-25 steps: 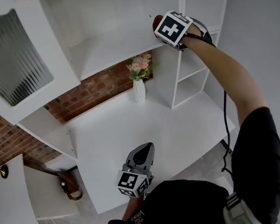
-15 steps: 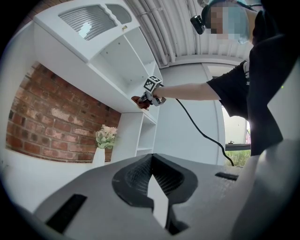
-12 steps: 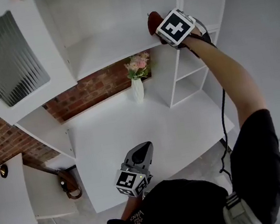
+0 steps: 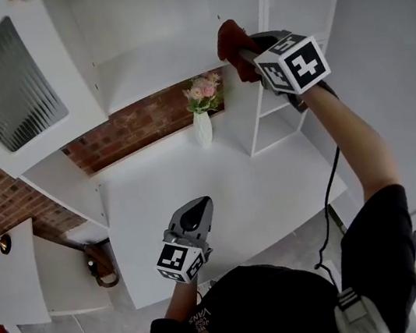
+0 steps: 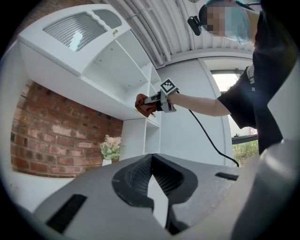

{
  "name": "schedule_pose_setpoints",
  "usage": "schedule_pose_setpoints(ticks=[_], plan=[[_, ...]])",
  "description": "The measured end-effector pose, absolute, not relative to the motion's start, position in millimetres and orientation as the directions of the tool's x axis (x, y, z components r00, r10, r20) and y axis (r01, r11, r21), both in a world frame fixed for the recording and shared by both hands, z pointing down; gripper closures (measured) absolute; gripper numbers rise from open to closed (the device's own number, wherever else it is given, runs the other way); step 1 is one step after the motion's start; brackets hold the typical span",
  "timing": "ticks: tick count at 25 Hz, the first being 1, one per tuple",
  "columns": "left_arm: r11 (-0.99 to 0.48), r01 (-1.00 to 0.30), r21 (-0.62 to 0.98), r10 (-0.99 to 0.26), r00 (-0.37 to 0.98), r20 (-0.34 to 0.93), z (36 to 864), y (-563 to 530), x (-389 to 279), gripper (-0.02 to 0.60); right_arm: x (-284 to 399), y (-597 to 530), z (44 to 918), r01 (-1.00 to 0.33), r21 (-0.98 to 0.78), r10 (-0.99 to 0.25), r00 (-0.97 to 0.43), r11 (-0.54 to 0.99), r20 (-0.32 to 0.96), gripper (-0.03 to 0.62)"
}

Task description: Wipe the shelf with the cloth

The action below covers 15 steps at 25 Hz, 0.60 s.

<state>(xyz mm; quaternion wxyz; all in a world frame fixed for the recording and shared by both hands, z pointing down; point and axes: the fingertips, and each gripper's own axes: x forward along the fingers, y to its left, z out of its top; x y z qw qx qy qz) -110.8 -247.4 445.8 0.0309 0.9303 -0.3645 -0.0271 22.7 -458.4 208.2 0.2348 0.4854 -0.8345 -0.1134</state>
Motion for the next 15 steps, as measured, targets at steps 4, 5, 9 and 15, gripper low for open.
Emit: schedule_pose_setpoints(ticks=[4, 5, 9, 15], plan=[[-0.711, -0.702, 0.046, -0.703, 0.71, -0.038, 434.0, -255.7, -113.4, 0.575, 30.6, -430.8, 229.7, -0.748, 0.383, -0.84, -0.479, 0.542, 0.255, 0.534], [-0.706, -0.707, 0.039, -0.708, 0.705, -0.038, 432.0, -257.3, -113.5, 0.575, 32.9, -425.0, 236.4, -0.748, 0.371, -0.835, -0.491, 0.55, 0.249, 0.534], [-0.688, -0.726, 0.025, -0.726, 0.687, -0.037, 427.5, -263.4, -110.1, 0.575, 45.1, -408.6, 265.9, -0.766, 0.287, -0.818, -0.531, 0.575, 0.221, 0.534], [-0.663, -0.748, 0.02, -0.748, 0.662, -0.033, 425.2, -269.2, -98.7, 0.575, 60.5, -392.6, 330.8, -0.779, 0.161, -0.789, -0.563, 0.606, 0.247, 0.534]])
